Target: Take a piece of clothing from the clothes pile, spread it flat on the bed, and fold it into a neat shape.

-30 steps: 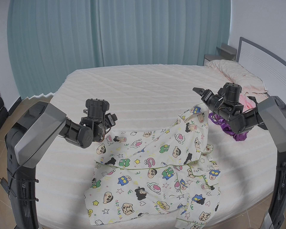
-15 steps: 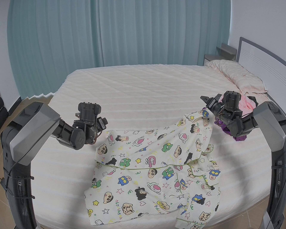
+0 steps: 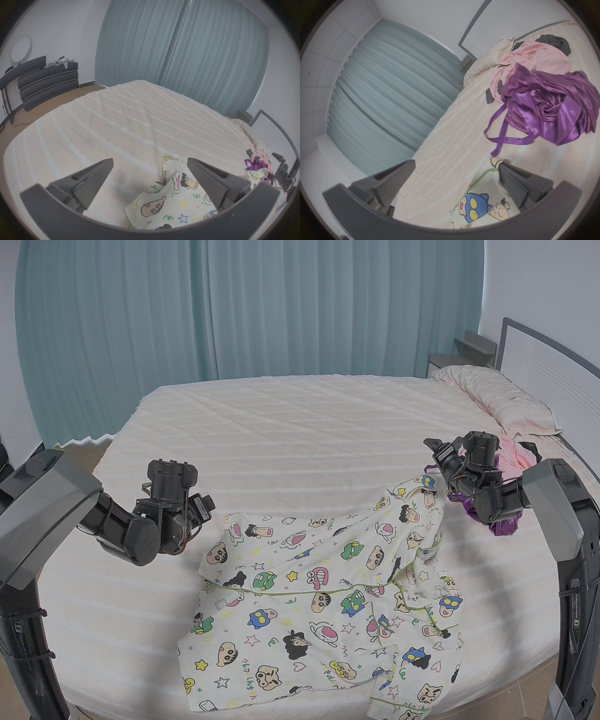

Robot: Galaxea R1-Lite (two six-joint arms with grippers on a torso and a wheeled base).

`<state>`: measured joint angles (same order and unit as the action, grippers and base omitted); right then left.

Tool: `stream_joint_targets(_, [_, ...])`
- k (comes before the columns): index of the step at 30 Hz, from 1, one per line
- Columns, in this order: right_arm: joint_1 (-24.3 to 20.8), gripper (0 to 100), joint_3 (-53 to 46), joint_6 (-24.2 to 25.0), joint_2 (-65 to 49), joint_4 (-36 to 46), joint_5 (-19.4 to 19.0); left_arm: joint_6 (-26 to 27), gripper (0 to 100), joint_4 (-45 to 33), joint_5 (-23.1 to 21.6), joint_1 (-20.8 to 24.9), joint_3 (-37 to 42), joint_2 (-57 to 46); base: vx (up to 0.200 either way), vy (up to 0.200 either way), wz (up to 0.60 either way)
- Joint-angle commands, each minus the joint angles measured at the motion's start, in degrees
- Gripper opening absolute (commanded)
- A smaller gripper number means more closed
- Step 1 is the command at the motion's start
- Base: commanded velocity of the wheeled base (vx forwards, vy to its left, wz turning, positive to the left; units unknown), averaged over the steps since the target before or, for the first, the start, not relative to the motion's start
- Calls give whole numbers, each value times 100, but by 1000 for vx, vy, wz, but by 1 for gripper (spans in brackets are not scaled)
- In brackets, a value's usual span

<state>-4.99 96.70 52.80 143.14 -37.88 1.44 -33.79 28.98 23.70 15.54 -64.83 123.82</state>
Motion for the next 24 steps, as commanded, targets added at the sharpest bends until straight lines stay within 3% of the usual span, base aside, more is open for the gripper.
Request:
stream_joint_targets(1, [50,100,-362,-1246,170,184,32,-31,100,73,-14,28,454,-482,0,0,0])
stream_joint_targets(4, [103,100,-881,-2072,179,17,-12,-31,100,82,-111,63,629,-605,0,0,0])
stream_joint_targets(7, [15,100,-1153,-1711,-58,79,-56,-40,100,82,-190,72,840,-701,0,0,0])
stream_joint_targets(11, [33,100,-1144,-1615,-137,263,-12,-268,100,240,-225,72,1016,-807,0,0,0])
stream_joint_targets(14, [209,100,-1091,-1492,-366,-27,-117,-365,100,284,-392,72,1253,-1000,0,0,0])
stream_joint_targets(17, [279,100,-1091,-1149,-498,-273,-337,-365,100,319,-445,72,1377,-1106,0,0,0])
stream_joint_targets(18, [323,100,-1197,-498,-779,-431,-750,-365,100,354,-489,80,1526,-1220,0,0,0])
stream_joint_targets(24, [411,100,-1970,-534,-1069,-291,-873,-497,100,407,-507,80,1798,-1527,0,0,0])
